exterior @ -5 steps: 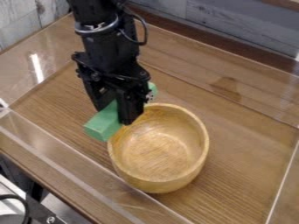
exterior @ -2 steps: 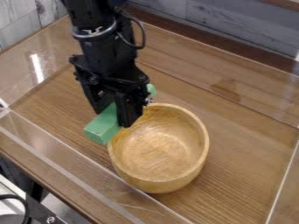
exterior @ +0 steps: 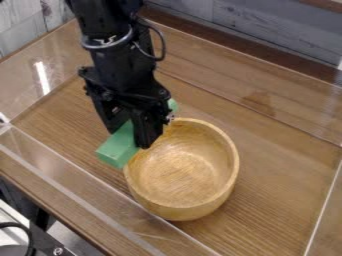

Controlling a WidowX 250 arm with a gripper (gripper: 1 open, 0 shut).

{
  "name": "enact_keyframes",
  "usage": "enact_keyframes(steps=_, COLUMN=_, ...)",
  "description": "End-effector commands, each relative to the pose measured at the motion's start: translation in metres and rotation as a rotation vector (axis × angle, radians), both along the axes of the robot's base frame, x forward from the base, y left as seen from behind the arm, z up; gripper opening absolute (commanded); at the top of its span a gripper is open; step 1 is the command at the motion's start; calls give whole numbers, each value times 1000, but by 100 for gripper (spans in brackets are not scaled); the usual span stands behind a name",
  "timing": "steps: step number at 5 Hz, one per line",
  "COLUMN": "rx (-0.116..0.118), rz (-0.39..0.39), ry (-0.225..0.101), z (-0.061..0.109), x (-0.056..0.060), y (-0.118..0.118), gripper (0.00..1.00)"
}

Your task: Remove the green block from inside the brown bowl and put it on the table

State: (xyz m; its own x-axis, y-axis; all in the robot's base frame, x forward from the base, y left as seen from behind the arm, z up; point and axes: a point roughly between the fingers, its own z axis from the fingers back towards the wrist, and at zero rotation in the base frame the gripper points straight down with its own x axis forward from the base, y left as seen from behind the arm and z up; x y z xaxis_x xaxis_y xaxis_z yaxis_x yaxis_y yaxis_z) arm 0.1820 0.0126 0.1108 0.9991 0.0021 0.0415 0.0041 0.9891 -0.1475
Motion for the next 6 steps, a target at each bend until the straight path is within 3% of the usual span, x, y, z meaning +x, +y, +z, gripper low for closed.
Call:
enact_keyframes(steps=1, rx=6, rz=-2, ry=-42, z=6, x=4, y=-1, gripper=0)
enact_keyframes(steps=6, rx=-4, rz=21, ry=-56, z=1, x=6, y=18, gripper=0)
